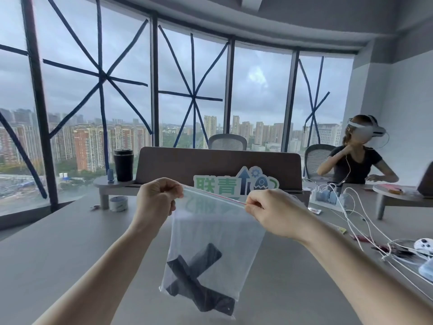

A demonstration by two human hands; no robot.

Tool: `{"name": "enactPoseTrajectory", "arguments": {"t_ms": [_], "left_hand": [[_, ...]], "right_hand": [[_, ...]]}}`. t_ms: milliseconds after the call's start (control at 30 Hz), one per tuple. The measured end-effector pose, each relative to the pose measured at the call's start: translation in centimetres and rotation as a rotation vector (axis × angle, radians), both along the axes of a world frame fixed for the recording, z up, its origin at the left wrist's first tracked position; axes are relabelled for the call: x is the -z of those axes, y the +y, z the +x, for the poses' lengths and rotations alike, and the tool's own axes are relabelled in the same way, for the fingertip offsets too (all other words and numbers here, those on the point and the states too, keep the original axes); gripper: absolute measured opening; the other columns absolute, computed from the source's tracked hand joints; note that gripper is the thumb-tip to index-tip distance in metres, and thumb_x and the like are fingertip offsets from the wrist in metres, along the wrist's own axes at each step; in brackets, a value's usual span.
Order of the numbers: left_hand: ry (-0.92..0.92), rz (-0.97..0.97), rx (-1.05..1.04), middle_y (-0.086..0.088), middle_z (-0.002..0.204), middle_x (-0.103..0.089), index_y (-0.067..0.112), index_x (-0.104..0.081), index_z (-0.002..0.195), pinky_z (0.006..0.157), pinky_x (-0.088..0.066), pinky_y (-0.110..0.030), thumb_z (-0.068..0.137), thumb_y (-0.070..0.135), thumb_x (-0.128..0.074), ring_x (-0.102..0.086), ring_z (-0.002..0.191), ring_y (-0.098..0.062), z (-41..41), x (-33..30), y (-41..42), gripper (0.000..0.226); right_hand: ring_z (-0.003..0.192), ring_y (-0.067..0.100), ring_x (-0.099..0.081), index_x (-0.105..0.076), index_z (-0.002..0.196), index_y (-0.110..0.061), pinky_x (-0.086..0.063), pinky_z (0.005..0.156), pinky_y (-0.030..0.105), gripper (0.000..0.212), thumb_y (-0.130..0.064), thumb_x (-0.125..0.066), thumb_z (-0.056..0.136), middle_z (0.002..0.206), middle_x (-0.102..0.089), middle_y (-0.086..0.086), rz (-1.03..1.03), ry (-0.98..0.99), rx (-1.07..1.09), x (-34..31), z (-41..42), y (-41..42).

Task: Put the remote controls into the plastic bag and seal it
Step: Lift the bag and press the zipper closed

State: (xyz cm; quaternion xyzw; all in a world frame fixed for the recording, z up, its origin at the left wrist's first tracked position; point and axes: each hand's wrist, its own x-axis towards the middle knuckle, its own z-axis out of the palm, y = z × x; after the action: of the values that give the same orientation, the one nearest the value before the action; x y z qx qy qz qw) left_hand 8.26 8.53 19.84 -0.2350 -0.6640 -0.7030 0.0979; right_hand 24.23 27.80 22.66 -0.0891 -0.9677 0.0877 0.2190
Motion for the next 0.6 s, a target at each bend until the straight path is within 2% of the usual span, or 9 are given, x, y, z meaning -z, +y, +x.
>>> {"name": "enactPoseTrajectory", "arguments": {"t_ms": [200, 467, 600], "left_hand": [[-0.005, 0.023, -0.037, -0.014, 0.065, -0.062, 0.006, -0.067, 0.066, 0.041, -0.034, -0.022, 0.078, -0.009, -0.059, -0.041, 0.037, -0.012, -0.7, 0.1, -0.5, 0.021], [0.019, 0.057, -0.038, -0.01, 0.066, -0.063, 0.004, -0.067, 0.07, 0.035, -0.033, -0.018, 0.081, -0.009, -0.058, -0.041, 0.035, -0.01, -0.7, -0.5, -1.2, 0.02], [0.017, 0.078, -0.036, -0.01, 0.066, -0.063, 0.007, -0.066, 0.07, 0.035, -0.033, -0.017, 0.082, -0.006, -0.06, -0.04, 0.035, -0.009, -0.4, -0.7, -1.6, 0.019]], "right_hand": [[0.077, 0.019, -0.059, -0.061, 0.079, -0.02, -0.04, 0.062, 0.032, 0.026, -0.037, -0.049, 0.094, 0.073, -0.063, -0.007, 0.022, 0.029, 0.02, -0.1, 0.6, -0.4], [0.084, 0.026, -0.062, -0.063, 0.079, -0.017, -0.039, 0.067, 0.033, 0.035, -0.046, -0.051, 0.093, 0.086, -0.07, 0.001, 0.099, 0.126, 0.06, -0.9, 1.2, -1.1], [0.076, 0.028, -0.058, -0.055, 0.069, -0.015, -0.039, 0.063, 0.033, 0.044, -0.051, -0.051, 0.093, 0.076, -0.064, 0.004, 0.132, 0.18, 0.061, -1.0, 1.8, -1.5]]}}
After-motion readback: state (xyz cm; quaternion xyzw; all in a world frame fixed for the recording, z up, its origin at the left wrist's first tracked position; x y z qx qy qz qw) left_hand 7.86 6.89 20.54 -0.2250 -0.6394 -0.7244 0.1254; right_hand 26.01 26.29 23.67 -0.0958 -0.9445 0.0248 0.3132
